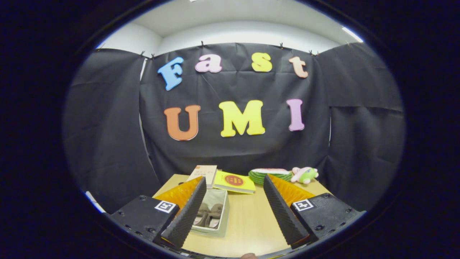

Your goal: Open the storage box then place both shoes into the box .Put the left shoe in first, then the right shoe, with the right side of both shoes facing outward in a uniform manner.

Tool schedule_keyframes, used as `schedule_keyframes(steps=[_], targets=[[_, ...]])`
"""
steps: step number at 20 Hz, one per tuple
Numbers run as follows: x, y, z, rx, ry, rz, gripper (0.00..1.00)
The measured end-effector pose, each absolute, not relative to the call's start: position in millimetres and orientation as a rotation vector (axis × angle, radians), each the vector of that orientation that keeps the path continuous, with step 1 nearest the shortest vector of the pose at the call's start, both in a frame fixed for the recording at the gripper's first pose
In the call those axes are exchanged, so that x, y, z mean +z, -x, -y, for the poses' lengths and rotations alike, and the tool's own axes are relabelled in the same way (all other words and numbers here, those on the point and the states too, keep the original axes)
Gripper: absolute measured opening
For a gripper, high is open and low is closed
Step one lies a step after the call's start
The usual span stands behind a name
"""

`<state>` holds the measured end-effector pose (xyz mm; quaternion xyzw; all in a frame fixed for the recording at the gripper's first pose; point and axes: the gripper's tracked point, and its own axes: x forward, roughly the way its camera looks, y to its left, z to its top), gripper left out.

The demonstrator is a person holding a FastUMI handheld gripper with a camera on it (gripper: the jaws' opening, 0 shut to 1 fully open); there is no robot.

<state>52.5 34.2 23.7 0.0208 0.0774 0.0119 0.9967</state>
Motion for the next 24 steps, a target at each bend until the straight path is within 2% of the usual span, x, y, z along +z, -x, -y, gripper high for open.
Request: schedule_keyframes(steps=[7,14,24], targets=[[41,23,-40,0.038,0.052,0.02,1.0],[1,39,-22,0.021,0.002,-0.038,1.0],[-8,39,1,0.001,-0.092,-0.074,1.0]])
